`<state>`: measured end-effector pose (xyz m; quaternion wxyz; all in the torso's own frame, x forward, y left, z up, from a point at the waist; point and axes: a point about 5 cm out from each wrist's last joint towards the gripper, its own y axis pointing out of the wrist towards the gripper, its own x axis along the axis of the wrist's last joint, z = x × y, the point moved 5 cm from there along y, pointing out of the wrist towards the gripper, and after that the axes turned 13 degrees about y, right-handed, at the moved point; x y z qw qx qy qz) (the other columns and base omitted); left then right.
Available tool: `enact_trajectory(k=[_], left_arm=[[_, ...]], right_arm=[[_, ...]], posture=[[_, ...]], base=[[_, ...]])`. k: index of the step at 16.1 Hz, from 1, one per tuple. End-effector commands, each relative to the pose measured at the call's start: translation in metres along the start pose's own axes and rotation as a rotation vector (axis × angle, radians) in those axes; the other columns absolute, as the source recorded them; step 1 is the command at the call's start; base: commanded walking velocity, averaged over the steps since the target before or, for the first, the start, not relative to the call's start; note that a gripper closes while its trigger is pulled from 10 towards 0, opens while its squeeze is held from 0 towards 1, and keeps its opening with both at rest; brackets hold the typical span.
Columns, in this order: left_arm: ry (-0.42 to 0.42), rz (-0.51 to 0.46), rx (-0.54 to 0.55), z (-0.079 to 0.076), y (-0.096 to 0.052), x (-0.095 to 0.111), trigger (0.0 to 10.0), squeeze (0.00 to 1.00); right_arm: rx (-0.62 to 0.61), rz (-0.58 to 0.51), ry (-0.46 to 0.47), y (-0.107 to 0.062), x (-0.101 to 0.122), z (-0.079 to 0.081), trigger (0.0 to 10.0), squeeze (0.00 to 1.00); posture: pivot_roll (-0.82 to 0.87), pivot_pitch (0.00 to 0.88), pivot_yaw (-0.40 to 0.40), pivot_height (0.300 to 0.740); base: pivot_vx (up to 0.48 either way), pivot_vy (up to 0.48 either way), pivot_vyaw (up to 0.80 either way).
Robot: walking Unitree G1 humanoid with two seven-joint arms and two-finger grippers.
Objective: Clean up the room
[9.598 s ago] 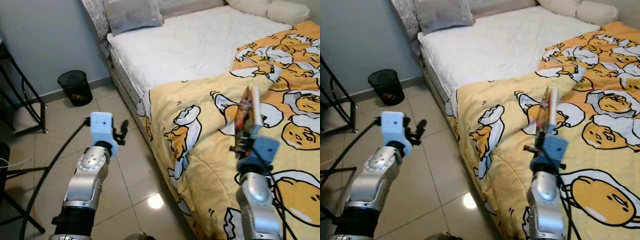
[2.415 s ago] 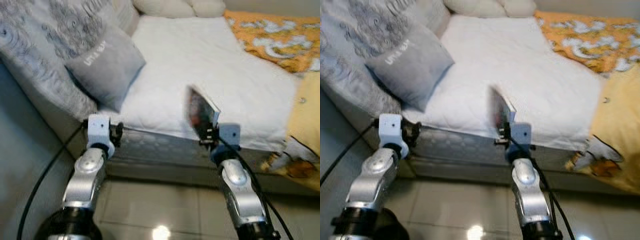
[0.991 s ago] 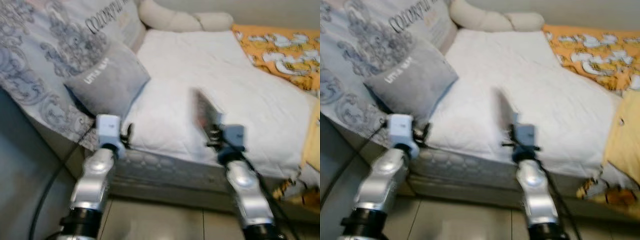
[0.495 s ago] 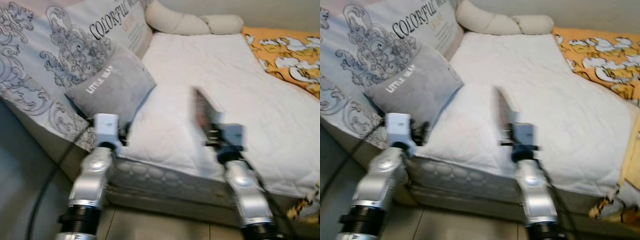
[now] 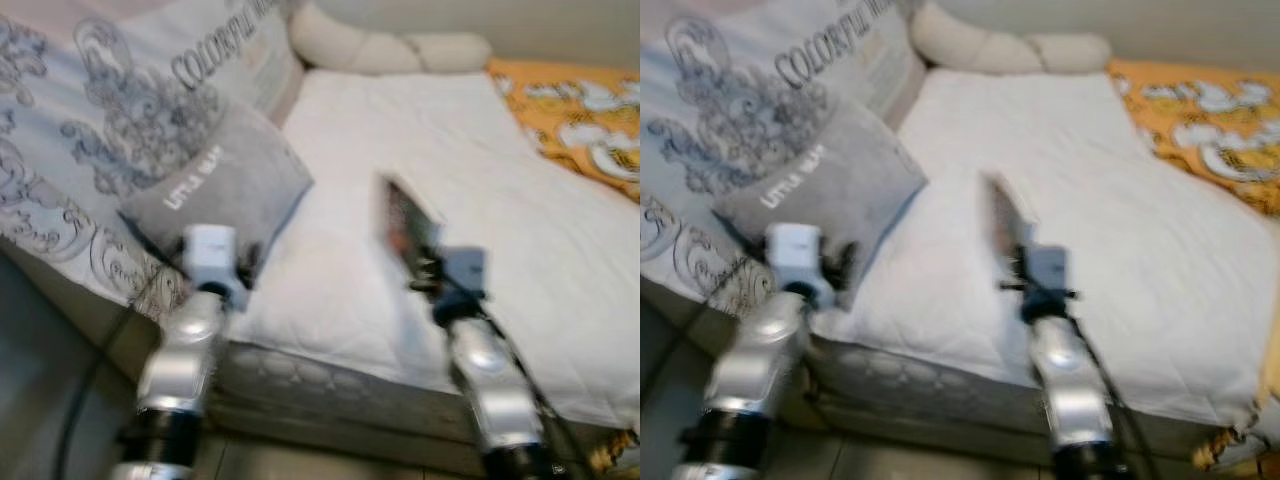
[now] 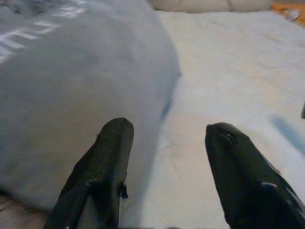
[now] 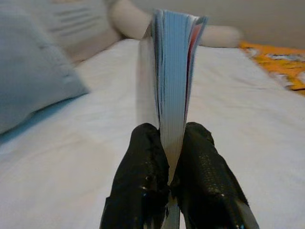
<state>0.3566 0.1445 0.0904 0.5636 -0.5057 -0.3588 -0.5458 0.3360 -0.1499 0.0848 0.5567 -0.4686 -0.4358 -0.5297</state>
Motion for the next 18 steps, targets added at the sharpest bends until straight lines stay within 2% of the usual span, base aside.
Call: enact_trajectory(k=[1, 8, 10, 14, 18], left_arm=[[0.010, 0.003, 0.031, 0.0137, -0.0006, 0.0005, 10.0, 0.00], [0.012, 0.008, 0.026, 0.0136, 0.0003, 0.0001, 10.0, 0.00], [0.013, 0.012, 0.021, 0.0139, -0.0005, -0.0011, 10.0, 0.00], [0.024, 0.015, 0.000, 0.0118, -0.0030, -0.0030, 10.0, 0.00], [0.019, 0.026, -0.030, 0.0088, -0.0041, -0.0067, 10.0, 0.00]], right_arm=[[0.034, -0.063, 0.010, 0.0041, 0.0166, 0.0132, 10.0, 0.00], [0.027, -0.064, 0.012, 0.0039, 0.0164, 0.0123, 10.0, 0.00], [0.019, -0.048, 0.052, 0.0032, 0.0138, 0.0108, 10.0, 0.00], [0.020, -0.049, 0.063, 0.0009, 0.0135, 0.0115, 10.0, 0.00], [0.016, -0.069, 0.052, 0.0019, 0.0175, 0.0116, 10.0, 0.00]], posture=[[-0.02, 0.000, 0.005, 0.740], [-0.02, 0.000, 0.011, 0.740], [-0.02, 0.000, 0.014, 0.740], [-0.01, 0.000, 0.022, 0.740], [-0.02, 0.000, 0.032, 0.740]], base=[[0.364, 0.000, 0.00], [0.356, 0.000, 0.00], [0.349, 0.000, 0.00], [0.343, 0.000, -0.76], [0.080, 0.000, -0.11]])
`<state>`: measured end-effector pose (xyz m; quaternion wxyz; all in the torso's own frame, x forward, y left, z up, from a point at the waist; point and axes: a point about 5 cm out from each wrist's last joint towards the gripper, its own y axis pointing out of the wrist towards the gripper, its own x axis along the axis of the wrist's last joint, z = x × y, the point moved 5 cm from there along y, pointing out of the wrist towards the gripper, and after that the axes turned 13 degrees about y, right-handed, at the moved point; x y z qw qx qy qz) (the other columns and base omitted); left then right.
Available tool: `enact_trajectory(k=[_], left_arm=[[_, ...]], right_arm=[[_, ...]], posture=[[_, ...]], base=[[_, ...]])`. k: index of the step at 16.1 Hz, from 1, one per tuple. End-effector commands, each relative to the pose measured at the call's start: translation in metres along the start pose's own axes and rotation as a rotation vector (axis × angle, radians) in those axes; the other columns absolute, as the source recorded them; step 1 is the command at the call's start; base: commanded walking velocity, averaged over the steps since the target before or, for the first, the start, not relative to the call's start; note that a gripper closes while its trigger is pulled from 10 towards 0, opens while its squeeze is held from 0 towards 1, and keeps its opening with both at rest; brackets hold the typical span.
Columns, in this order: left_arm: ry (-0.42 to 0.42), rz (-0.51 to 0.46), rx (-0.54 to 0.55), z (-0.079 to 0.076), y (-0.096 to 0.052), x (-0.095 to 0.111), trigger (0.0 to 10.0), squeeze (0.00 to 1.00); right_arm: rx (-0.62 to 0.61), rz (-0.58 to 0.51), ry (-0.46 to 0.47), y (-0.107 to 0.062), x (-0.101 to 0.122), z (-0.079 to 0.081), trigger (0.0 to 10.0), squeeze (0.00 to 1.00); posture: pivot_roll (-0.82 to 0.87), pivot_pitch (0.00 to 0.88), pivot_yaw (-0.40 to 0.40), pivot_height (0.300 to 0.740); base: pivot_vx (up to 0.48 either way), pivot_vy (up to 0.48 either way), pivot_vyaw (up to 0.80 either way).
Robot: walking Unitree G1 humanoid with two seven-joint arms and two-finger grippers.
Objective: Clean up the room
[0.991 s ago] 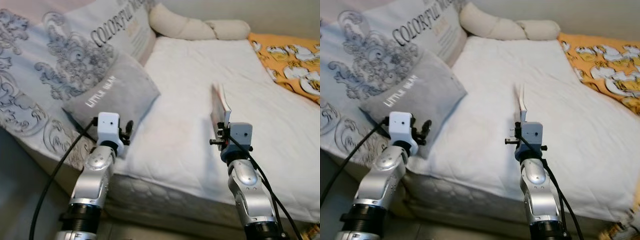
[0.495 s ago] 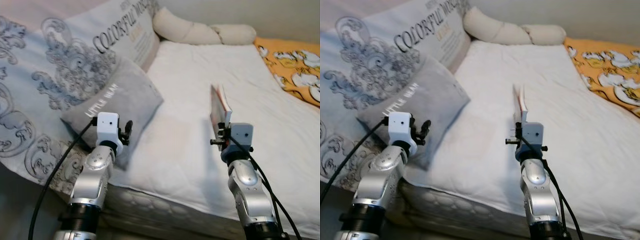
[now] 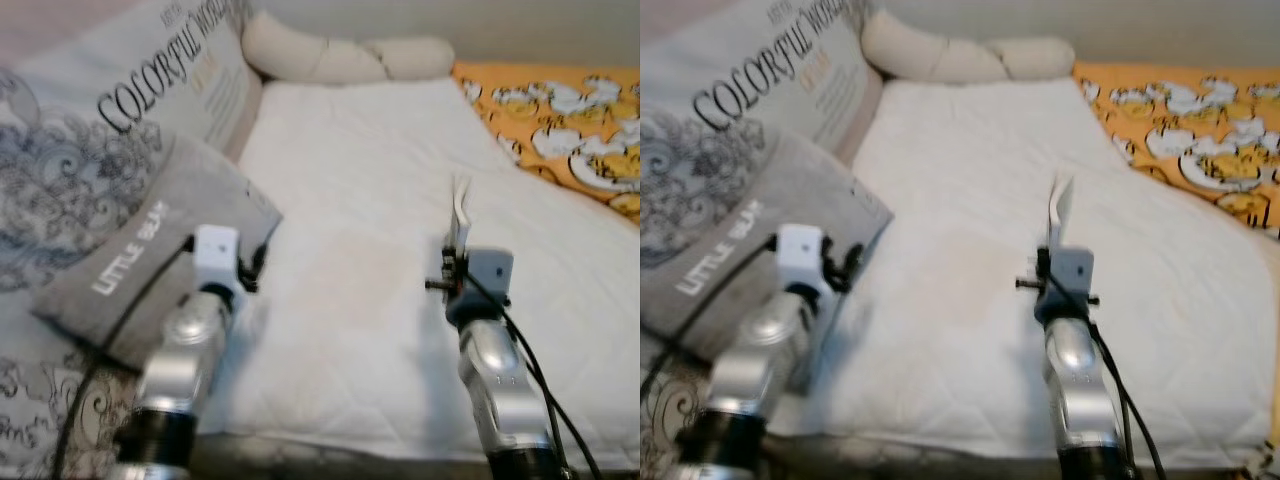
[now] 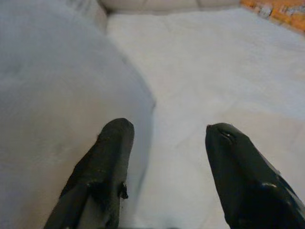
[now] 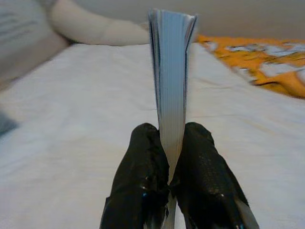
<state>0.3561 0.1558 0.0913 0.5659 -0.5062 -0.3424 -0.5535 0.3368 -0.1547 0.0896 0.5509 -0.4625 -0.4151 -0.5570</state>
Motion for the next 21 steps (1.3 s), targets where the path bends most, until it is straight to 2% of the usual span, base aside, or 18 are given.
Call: enact_trajectory(k=[1, 4, 5, 8, 10, 11, 13, 14, 15, 18, 21], left_arm=[[0.012, 0.023, -0.038, -0.008, -0.002, -0.006, 10.0, 0.00], [0.063, 0.023, -0.042, -0.010, -0.002, -0.007, 10.0, 0.00], [0.043, 0.015, -0.038, -0.009, -0.003, -0.006, 10.0, 0.00], [0.064, -0.005, -0.001, 0.000, -0.005, -0.005, 10.0, 0.00], [0.125, -0.013, 0.048, 0.011, -0.006, -0.003, 10.0, 0.00], [0.140, -0.011, 0.048, 0.015, -0.006, -0.003, 10.0, 0.00], [0.119, -0.020, 0.048, 0.019, -0.008, -0.001, 10.0, 0.00], [0.072, -0.036, 0.017, 0.016, -0.009, 0.002, 10.0, 0.00], [0.064, -0.076, -0.012, 0.010, -0.011, 0.009, 10.0, 0.00], [0.094, -0.089, 0.038, 0.017, -0.011, 0.011, 10.0, 0.00], [0.064, -0.087, 0.016, 0.015, -0.011, 0.011, 10.0, 0.00]], right_arm=[[0.065, -0.051, 0.005, 0.002, 0.013, 0.017, 10.0, 0.00], [0.079, -0.052, 0.024, 0.010, 0.018, 0.018, 10.0, 0.00], [0.090, -0.056, 0.017, 0.016, 0.021, 0.020, 10.0, 0.00], [0.095, -0.044, 0.019, 0.030, 0.025, 0.024, 10.0, 0.00], [0.098, -0.042, 0.024, 0.034, 0.027, 0.025, 10.0, 0.00], [0.092, -0.041, 0.035, 0.034, 0.026, 0.025, 10.0, 0.00], [0.086, -0.034, 0.047, 0.032, 0.022, 0.025, 10.0, 0.00], [0.081, -0.031, 0.050, 0.028, 0.020, 0.024, 10.0, 0.00], [0.076, -0.029, 0.065, 0.023, 0.018, 0.021, 10.0, 0.00], [0.124, -0.039, 0.079, 0.012, 0.017, 0.025, 10.0, 0.00], [0.141, -0.019, 0.075, 0.004, 0.010, 0.028, 10.0, 0.00]], posture=[[-0.02, 0.000, 0.034, 0.740], [-0.02, 0.000, 0.031, 0.740], [-0.02, 0.000, 0.029, 0.740], [0.00, 0.000, 0.024, 0.740], [0.01, 0.000, 0.022, 0.740], [0.01, 0.000, 0.022, 0.740], [0.01, 0.000, 0.025, 0.740], [0.01, 0.000, 0.025, 0.740], [0.00, 0.000, 0.025, 0.740], [0.00, 0.000, 0.029, 0.740], [-0.01, 0.000, 0.029, 0.740]], base=[[0.000, 0.000, 0.00], [0.000, 0.000, 0.00], [0.000, 0.000, 0.00], [0.000, 0.000, 0.00], [0.000, 0.000, 0.00], [0.000, 0.000, 0.00], [0.000, 0.000, 0.00], [0.000, 0.000, 0.00], [0.000, 0.000, 0.00], [0.000, 0.000, 0.00], [0.000, 0.000, 0.00]])
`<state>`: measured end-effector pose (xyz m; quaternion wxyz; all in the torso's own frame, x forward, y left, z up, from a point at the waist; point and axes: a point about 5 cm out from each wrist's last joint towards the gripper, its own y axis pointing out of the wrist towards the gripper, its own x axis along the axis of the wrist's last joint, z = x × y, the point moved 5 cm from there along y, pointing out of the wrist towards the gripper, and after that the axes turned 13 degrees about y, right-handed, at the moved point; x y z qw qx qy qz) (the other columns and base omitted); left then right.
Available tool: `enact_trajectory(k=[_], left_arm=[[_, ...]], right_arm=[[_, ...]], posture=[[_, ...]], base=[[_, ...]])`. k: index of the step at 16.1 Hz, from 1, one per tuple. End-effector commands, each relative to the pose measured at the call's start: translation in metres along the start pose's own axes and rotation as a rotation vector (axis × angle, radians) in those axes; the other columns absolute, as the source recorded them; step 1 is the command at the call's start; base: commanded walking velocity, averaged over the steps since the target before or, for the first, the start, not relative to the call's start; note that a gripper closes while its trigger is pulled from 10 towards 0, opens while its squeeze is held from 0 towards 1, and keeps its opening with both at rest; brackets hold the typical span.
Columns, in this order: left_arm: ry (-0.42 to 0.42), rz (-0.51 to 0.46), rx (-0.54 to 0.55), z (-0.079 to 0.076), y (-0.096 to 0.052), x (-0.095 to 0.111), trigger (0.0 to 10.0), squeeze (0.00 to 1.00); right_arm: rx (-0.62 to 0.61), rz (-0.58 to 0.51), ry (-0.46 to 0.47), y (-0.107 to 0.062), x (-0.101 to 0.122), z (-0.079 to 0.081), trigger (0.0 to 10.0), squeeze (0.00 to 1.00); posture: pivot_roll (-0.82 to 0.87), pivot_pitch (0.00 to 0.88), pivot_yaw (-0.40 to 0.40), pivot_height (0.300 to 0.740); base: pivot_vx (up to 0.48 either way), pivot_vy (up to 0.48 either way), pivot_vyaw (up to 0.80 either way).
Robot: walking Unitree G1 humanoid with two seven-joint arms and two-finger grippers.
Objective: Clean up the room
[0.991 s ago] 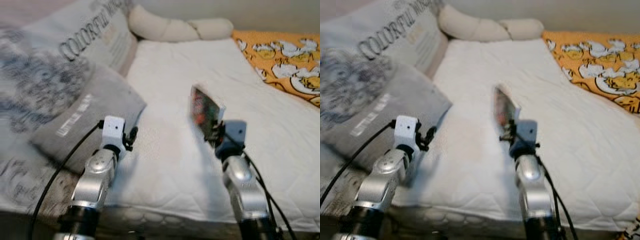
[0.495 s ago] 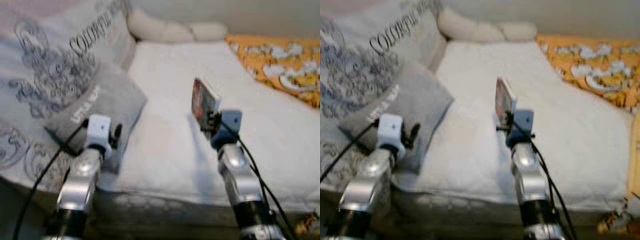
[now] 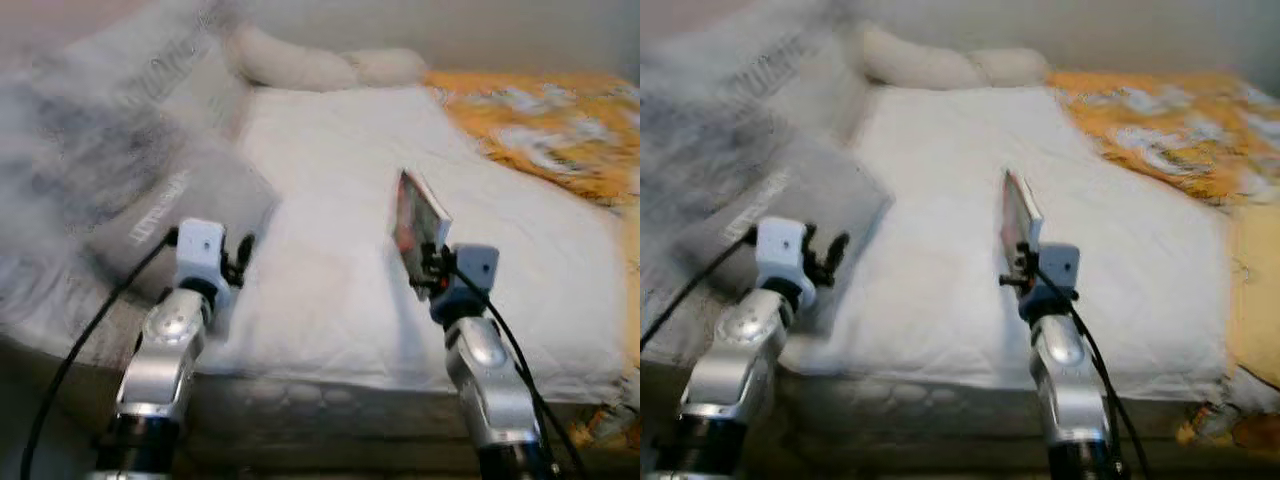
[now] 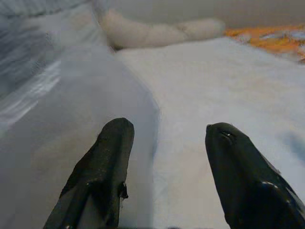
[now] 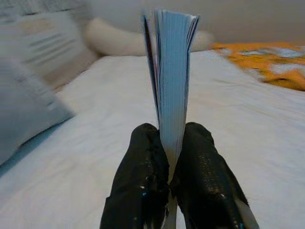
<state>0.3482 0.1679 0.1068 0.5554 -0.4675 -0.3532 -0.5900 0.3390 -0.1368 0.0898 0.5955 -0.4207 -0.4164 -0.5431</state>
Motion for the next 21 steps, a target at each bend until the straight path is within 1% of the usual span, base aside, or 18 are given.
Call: enact_trajectory(k=[1, 2, 3, 4, 7, 8, 10, 11, 13, 14, 15, 19, 20, 21], left_arm=[[-0.004, 0.007, -0.005, 0.0004, 0.0011, 0.0000, 10.0, 0.00], [-0.005, 0.008, -0.004, 0.0005, 0.0010, -0.0001, 10.0, 0.00], [-0.005, 0.009, 0.001, 0.0011, 0.0009, -0.0008, 10.0, 0.00], [-0.010, 0.012, 0.004, 0.0020, 0.0004, -0.0018, 10.0, 0.00], [-0.017, 0.016, 0.012, 0.0031, -0.0005, -0.0028, 10.0, 0.00], [-0.018, 0.017, 0.014, 0.0033, -0.0004, -0.0030, 10.0, 0.00], [-0.026, 0.019, 0.021, 0.0041, -0.0001, -0.0033, 10.0, 0.00], [-0.031, 0.019, 0.023, 0.0045, 0.0001, -0.0035, 10.0, 0.00], [-0.033, 0.021, 0.028, 0.0052, -0.0001, -0.0041, 10.0, 0.00], [-0.033, 0.021, 0.029, 0.0055, -0.0002, -0.0043, 10.0, 0.00], [-0.033, 0.023, 0.034, 0.0063, -0.0005, -0.0048, 10.0, 0.00], [-0.024, 0.034, 0.043, 0.0085, -0.0014, -0.0072, 10.0, 0.00], [-0.011, 0.038, 0.036, 0.0080, -0.0016, -0.0077, 10.0, 0.00], [0.025, 0.035, -0.010, 0.0044, -0.0044, -0.0079, 10.0, 0.00]], right_arm=[[0.050, -0.040, -0.004, 0.0024, 0.0118, 0.0126, 10.0, 0.00], [0.052, -0.037, -0.006, 0.0020, 0.0115, 0.0134, 10.0, 0.00], [0.073, -0.026, -0.047, 0.0023, 0.0103, 0.0170, 10.0, 0.00], [0.084, -0.021, -0.069, 0.0025, 0.0096, 0.0192, 10.0, 0.00], [0.074, -0.016, -0.038, 0.0028, 0.0099, 0.0169, 10.0, 0.00], [0.077, -0.015, -0.043, 0.0031, 0.0101, 0.0169, 10.0, 0.00], [0.103, -0.011, -0.098, 0.0035, 0.0104, 0.0200, 10.0, 0.00], [0.108, -0.010, -0.105, 0.0037, 0.0105, 0.0208, 10.0, 0.00], [0.111, -0.008, -0.110, 0.0037, 0.0103, 0.0213, 10.0, 0.00], [0.113, -0.008, -0.110, 0.0037, 0.0101, 0.0215, 10.0, 0.00], [0.106, -0.008, -0.084, 0.0037, 0.0102, 0.0202, 10.0, 0.00], [0.100, 0.002, -0.070, 0.0038, 0.0094, 0.0184, 10.0, 0.00], [0.103, 0.001, -0.068, 0.0044, 0.0101, 0.0185, 10.0, 0.00], [0.106, -0.003, -0.063, 0.0083, 0.0137, 0.0174, 10.0, 0.00]], posture=[[-0.01, 0.000, 0.029, 0.740], [-0.01, 0.000, 0.029, 0.740], [0.00, 0.000, 0.026, 0.740], [0.00, 0.000, 0.026, 0.740], [0.00, 0.000, 0.018, 0.740], [0.00, 0.000, 0.017, 0.740], [0.00, 0.000, 0.016, 0.740], [0.00, 0.000, 0.014, 0.740], [0.00, 0.000, 0.011, 0.740], [0.00, 0.000, 0.009, 0.740], [0.00, 0.000, 0.005, 0.740], [0.00, 0.000, 0.002, 0.740], [0.00, 0.000, -0.004, 0.740], [0.01, 0.000, -0.006, 0.740]], base=[[0.000, 0.000, 0.00], [0.000, 0.000, 0.00], [0.266, 0.000, 0.00], [0.285, 0.000, 0.00], [0.328, 0.000, 0.00], [0.330, 0.000, 0.00], [0.354, 0.000, 0.00], [0.394, 0.000, 0.51], [0.399, 0.000, 0.80], [0.401, 0.000, 0.00], [0.401, 0.000, 0.00], [0.357, 0.000, 0.00], [0.000, 0.000, 0.00], [0.000, 0.000, 0.00]])
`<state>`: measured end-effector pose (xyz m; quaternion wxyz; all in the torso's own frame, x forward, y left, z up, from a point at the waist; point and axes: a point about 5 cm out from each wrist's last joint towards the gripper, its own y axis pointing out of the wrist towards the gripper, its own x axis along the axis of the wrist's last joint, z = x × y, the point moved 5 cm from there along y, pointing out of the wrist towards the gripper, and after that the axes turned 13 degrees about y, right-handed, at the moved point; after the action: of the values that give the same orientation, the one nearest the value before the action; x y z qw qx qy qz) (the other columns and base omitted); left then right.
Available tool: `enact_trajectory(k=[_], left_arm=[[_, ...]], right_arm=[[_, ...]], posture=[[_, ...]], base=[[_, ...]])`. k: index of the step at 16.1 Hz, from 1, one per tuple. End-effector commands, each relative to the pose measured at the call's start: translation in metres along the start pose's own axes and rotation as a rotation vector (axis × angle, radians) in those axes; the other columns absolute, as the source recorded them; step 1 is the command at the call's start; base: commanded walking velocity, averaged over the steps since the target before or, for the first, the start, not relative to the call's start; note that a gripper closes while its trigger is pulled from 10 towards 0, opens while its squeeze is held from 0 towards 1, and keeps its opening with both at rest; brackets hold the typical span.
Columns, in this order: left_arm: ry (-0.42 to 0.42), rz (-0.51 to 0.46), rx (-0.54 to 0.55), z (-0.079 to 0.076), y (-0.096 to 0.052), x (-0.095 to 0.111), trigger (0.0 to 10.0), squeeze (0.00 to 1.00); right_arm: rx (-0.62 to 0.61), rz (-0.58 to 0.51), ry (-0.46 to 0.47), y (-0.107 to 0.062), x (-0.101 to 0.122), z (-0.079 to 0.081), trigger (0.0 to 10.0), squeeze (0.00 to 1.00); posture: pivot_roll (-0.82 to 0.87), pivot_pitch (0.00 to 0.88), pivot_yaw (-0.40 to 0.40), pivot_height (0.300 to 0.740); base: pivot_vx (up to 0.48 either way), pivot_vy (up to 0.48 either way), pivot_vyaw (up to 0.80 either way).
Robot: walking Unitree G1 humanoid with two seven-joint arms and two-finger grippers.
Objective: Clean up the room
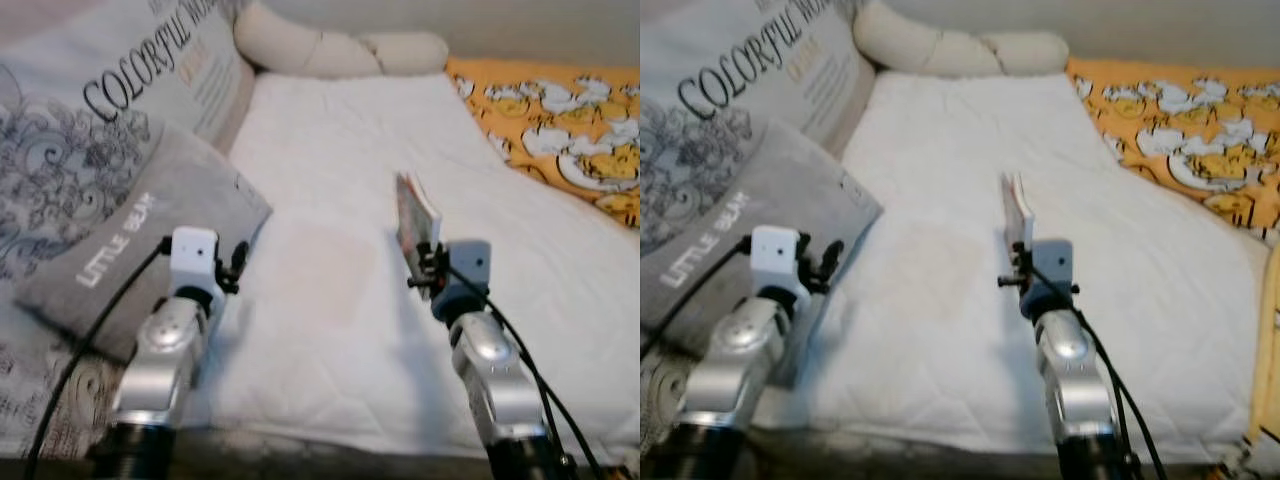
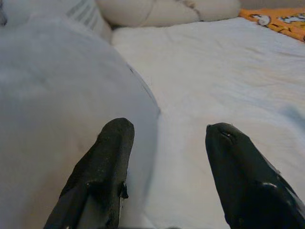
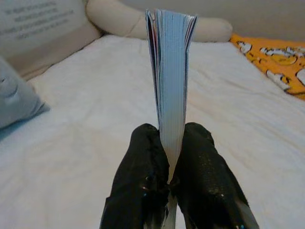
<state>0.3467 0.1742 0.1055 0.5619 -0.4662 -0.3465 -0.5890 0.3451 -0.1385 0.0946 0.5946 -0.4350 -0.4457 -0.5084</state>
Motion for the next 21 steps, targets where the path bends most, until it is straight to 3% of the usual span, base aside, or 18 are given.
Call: enact_trajectory(k=[1, 4, 6, 11, 21], left_arm=[[0.032, 0.017, -0.038, -0.003, -0.003, -0.004, 10.0, 0.00], [0.113, 0.005, -0.119, -0.005, -0.009, -0.003, 10.0, 0.00], [0.122, 0.012, -0.126, -0.003, -0.011, -0.005, 10.0, 0.00], [0.135, 0.008, -0.186, -0.011, -0.012, -0.003, 10.0, 0.00], [0.098, 0.034, -0.187, -0.021, -0.007, -0.002, 10.0, 0.00]], right_arm=[[0.064, -0.037, 0.016, 0.005, 0.012, 0.016, 10.0, 0.00], [0.064, -0.046, 0.008, 0.014, 0.020, 0.012, 10.0, 0.00], [0.061, -0.047, 0.011, 0.014, 0.020, 0.013, 10.0, 0.00], [0.057, -0.040, 0.029, 0.014, 0.016, 0.016, 10.0, 0.00], [0.041, -0.033, 0.032, 0.013, 0.013, 0.014, 10.0, 0.00]], posture=[[0.01, 0.000, -0.006, 0.740], [0.01, 0.000, -0.003, 0.740], [0.01, 0.000, 0.003, 0.740], [0.01, 0.000, 0.019, 0.740], [0.01, 0.000, 0.020, 0.740]], base=[[0.000, 0.000, 0.00], [0.000, 0.000, 0.00], [0.000, 0.000, 0.00], [0.000, 0.000, 0.00], [0.000, 0.000, 0.00]])
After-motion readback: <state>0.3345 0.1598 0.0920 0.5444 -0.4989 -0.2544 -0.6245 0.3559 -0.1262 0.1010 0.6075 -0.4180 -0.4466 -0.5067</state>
